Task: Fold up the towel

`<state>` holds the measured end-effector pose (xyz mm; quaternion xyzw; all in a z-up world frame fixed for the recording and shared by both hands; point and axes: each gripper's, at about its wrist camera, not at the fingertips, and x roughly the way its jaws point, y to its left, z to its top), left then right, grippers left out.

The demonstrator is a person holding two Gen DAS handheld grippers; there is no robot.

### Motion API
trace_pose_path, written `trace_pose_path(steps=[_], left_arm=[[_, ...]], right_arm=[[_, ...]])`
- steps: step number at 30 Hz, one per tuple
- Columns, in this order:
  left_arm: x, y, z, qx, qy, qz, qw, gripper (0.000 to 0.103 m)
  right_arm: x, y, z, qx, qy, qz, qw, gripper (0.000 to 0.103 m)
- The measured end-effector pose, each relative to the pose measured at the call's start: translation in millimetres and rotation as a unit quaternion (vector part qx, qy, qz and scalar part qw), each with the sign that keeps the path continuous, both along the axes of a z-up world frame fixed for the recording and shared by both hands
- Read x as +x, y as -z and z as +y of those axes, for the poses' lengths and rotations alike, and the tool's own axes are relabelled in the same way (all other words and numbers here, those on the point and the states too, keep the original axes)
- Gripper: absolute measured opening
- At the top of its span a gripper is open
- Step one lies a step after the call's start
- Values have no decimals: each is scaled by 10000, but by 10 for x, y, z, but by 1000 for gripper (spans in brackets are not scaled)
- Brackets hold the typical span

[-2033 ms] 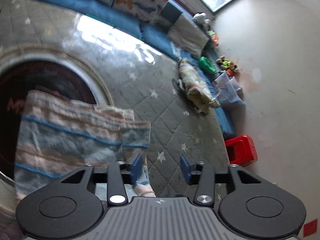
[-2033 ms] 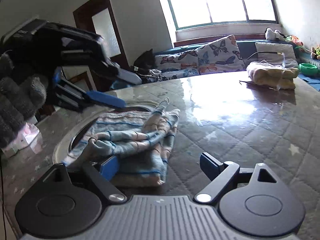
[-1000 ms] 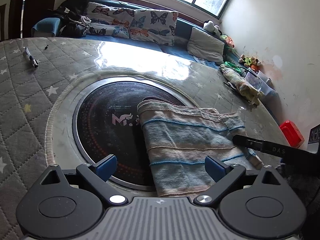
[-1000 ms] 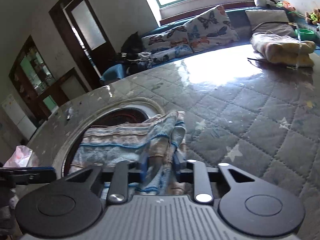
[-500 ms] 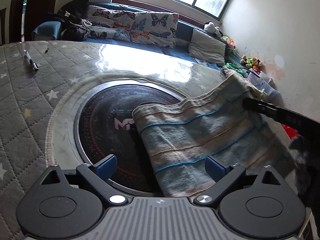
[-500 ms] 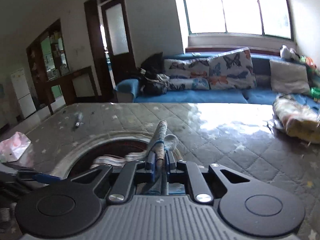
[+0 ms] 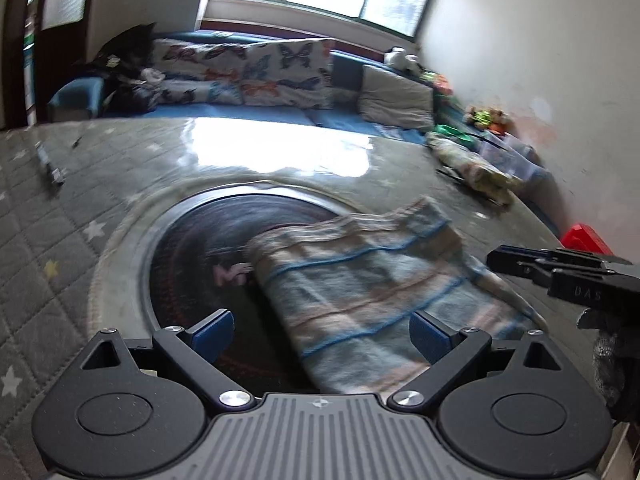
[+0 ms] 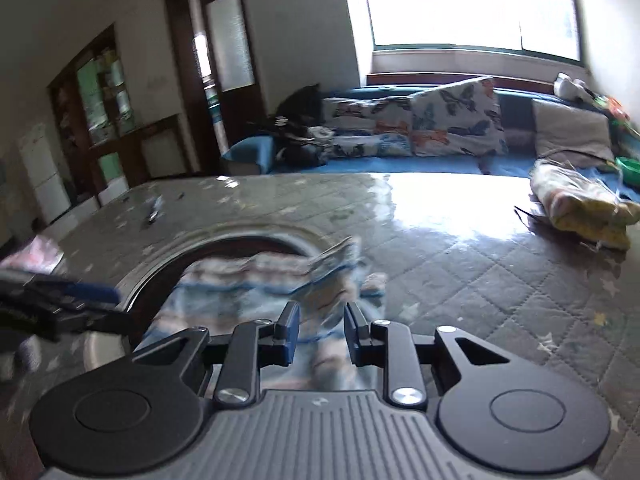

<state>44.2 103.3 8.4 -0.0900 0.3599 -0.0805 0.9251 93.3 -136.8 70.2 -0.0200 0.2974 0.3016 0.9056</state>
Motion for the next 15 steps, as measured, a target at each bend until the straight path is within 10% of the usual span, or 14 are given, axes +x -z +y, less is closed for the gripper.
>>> trace_pose_path(steps=[15], left_arm=[[-137, 298, -138, 548, 524, 249, 9968, 93]], right_arm=[[-328, 237, -21, -237, -147, 27, 9996, 23]])
